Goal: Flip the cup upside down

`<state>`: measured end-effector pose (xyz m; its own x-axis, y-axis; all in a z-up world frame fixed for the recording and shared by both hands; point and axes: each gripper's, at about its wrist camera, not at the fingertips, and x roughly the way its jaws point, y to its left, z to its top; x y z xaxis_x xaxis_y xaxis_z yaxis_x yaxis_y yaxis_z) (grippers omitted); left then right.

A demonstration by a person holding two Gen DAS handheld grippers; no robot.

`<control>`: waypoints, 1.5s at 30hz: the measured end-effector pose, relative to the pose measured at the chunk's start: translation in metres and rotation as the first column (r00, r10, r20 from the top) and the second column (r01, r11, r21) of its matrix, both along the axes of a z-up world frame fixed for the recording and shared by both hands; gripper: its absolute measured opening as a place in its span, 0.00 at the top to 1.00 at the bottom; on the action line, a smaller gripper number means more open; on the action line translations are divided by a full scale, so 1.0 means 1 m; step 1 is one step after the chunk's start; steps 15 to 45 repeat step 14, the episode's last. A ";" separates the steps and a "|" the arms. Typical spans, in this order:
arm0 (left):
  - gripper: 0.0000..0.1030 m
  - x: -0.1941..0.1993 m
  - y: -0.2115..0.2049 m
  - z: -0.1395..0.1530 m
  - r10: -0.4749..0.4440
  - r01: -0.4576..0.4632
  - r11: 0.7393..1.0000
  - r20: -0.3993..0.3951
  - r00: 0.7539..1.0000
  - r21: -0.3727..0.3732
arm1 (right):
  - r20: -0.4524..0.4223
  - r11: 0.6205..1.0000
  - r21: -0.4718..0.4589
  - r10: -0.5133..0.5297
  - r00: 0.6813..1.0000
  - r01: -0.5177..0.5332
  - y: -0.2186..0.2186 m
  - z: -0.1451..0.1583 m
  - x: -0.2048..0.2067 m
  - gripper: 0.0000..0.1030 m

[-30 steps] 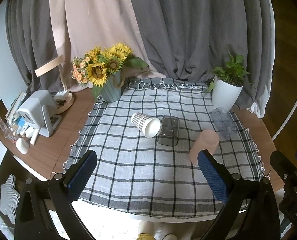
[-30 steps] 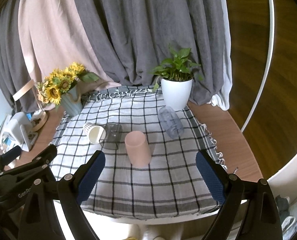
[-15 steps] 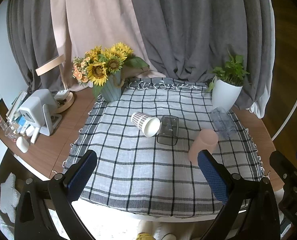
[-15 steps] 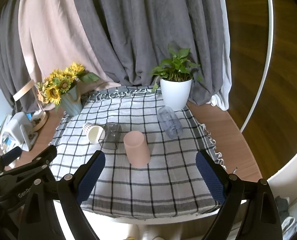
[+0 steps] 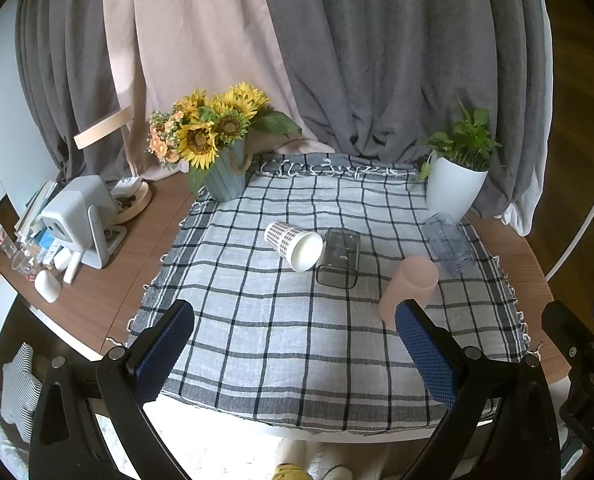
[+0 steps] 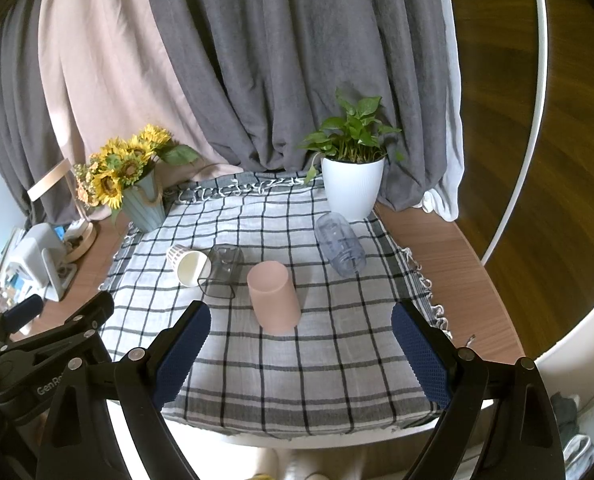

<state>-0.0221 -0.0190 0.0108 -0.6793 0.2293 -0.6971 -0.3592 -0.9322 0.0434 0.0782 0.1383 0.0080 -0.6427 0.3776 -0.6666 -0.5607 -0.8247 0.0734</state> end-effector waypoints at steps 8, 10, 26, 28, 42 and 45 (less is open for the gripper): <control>0.01 -0.001 -0.001 -0.001 -0.001 0.001 1.000 0.003 1.000 0.001 | 0.001 1.000 -0.001 -0.001 1.000 0.001 0.000 -0.001 0.000 0.11; 0.00 -0.001 -0.001 -0.001 -0.002 0.002 1.000 0.002 1.000 -0.001 | 0.002 1.000 -0.001 -0.001 1.000 0.001 0.000 -0.001 0.000 0.11; 0.01 -0.002 -0.001 -0.002 -0.002 0.002 1.000 0.005 1.000 -0.002 | 0.002 1.000 -0.001 -0.001 1.000 0.001 0.000 -0.001 0.000 0.11; 0.01 -0.002 -0.001 -0.002 -0.002 0.002 1.000 0.005 1.000 -0.002 | 0.002 1.000 -0.001 -0.001 1.000 0.001 0.000 -0.001 0.000 0.11; 0.01 -0.002 -0.001 -0.002 -0.002 0.002 1.000 0.005 1.000 -0.002 | 0.002 1.000 -0.001 -0.001 1.000 0.001 0.000 -0.001 0.000 0.11; 0.01 -0.002 -0.001 -0.002 -0.002 0.002 1.000 0.005 1.000 -0.002 | 0.002 1.000 -0.001 -0.001 1.000 0.001 0.000 -0.001 0.000 0.11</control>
